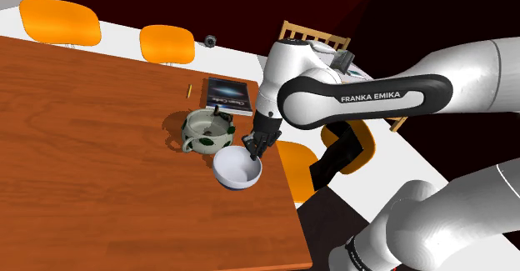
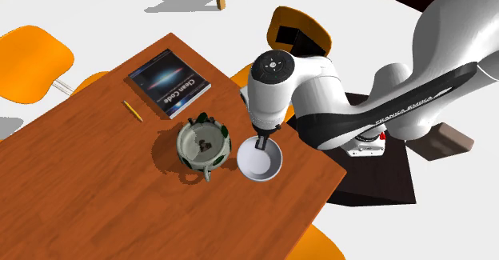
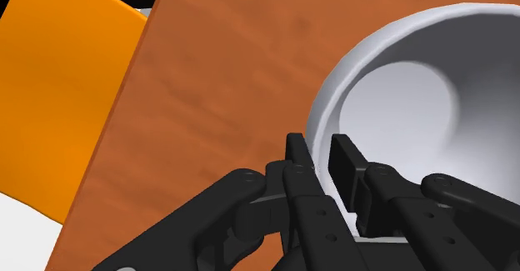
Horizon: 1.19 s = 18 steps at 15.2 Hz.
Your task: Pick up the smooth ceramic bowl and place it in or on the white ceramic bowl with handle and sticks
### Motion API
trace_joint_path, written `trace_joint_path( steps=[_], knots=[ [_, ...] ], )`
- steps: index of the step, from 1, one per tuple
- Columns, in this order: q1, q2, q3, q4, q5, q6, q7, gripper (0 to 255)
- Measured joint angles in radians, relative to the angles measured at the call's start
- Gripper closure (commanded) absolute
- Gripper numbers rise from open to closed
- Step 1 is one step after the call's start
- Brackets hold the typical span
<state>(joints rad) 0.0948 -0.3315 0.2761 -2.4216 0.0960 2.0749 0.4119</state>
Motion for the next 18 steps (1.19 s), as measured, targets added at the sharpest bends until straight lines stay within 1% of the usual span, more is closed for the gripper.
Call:
trace_joint_path(
  steps=[8,18],
  knots=[
    [0.0,0.0,-0.001,0.006,-0.001,-0.006,0.0,255],
    [-0.001,-0.042,-0.013,0.096,0.0,-0.138,-0.005,255]
  ],
)
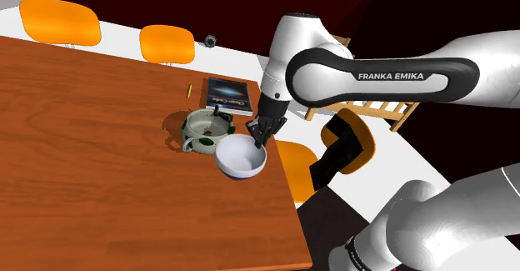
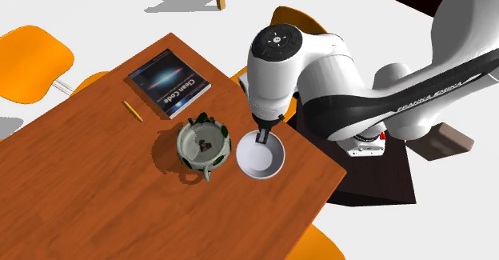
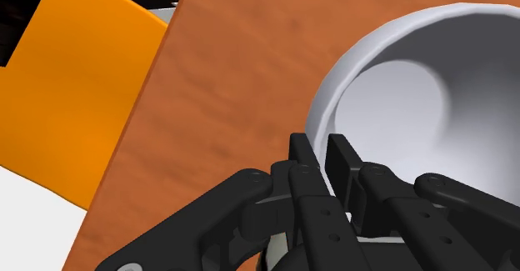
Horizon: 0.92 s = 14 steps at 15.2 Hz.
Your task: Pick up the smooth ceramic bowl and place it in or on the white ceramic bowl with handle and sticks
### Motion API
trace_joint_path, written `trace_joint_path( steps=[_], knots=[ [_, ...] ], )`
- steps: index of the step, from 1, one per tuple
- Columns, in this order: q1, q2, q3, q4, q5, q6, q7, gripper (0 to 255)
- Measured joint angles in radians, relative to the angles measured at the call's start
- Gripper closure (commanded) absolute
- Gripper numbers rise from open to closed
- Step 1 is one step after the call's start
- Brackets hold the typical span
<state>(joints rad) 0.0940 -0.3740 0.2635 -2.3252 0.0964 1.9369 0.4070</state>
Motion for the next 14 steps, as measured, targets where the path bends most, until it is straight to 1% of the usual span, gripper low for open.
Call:
trace_joint_path(
  steps=[9,14],
  knots=[
    [-0.002,-0.025,-0.01,0.103,-0.002,-0.128,-0.001,255],
    [-0.004,-0.02,-0.014,0.177,-0.006,-0.196,-0.001,255]
  ],
)
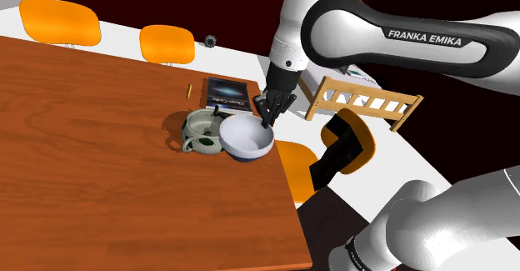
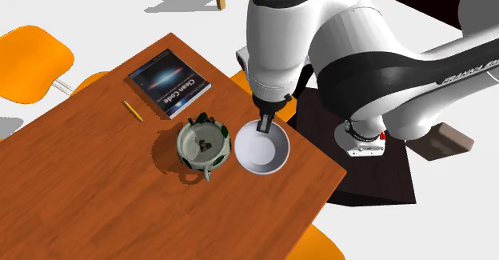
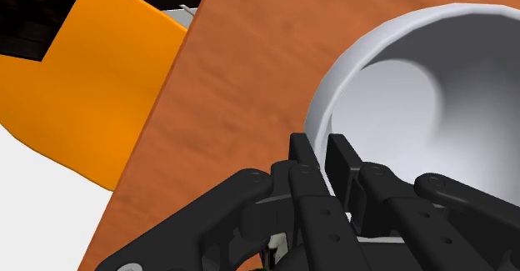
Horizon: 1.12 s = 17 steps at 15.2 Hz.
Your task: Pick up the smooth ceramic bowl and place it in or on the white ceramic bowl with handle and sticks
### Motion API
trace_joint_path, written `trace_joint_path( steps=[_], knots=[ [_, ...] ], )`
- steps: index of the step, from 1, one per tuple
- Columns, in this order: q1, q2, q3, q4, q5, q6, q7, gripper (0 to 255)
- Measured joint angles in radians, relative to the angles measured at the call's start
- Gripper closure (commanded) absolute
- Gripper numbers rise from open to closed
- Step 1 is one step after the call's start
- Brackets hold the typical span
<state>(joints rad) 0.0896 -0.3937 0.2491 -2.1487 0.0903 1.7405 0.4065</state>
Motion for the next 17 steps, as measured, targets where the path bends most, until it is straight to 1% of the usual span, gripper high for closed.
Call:
trace_joint_path(
  steps=[8,11,17],
  knots=[
    [-0.003,0.006,-0.005,0.108,-0.005,-0.102,0.002,255],
    [-0.016,0.09,-0.009,0.206,-0.025,-0.118,-0.005,255],
    [-0.035,0.323,-0.008,0.496,-0.08,-0.182,-0.009,255]
  ],
)
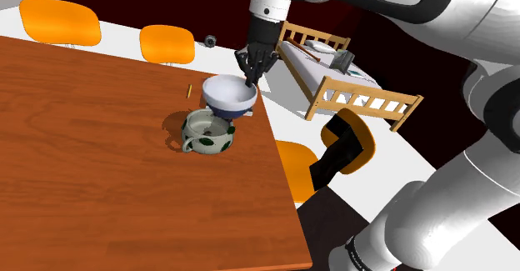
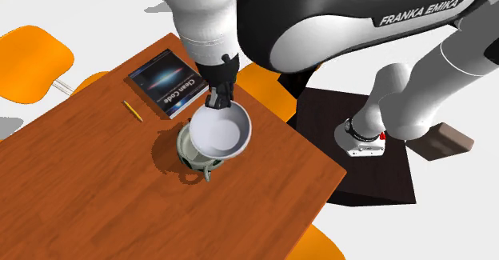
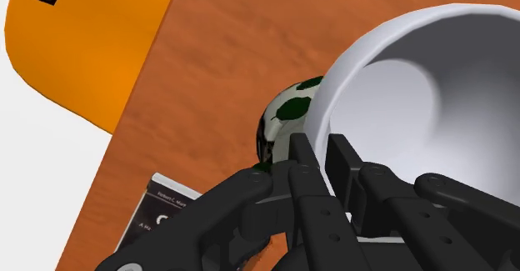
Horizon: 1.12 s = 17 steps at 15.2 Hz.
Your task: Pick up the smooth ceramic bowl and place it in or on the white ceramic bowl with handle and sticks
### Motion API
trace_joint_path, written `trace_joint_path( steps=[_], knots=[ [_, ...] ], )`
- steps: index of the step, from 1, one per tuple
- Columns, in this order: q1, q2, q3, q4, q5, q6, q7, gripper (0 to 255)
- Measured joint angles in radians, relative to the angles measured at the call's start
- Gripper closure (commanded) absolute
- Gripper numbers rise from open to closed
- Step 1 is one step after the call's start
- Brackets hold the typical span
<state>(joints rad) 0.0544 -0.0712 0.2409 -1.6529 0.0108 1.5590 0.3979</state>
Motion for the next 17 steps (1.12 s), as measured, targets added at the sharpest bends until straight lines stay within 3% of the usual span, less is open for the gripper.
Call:
trace_joint_path(
  steps=[6,7,17],
  knots=[
    [0.001,0.276,-0.007,0.398,-0.065,-0.13,-0.016,255],
    [0.004,0.297,-0.006,0.418,-0.07,-0.129,-0.013,255],
    [-0.006,0.276,-0.01,0.256,-0.064,0.012,-0.018,255]
  ],
)
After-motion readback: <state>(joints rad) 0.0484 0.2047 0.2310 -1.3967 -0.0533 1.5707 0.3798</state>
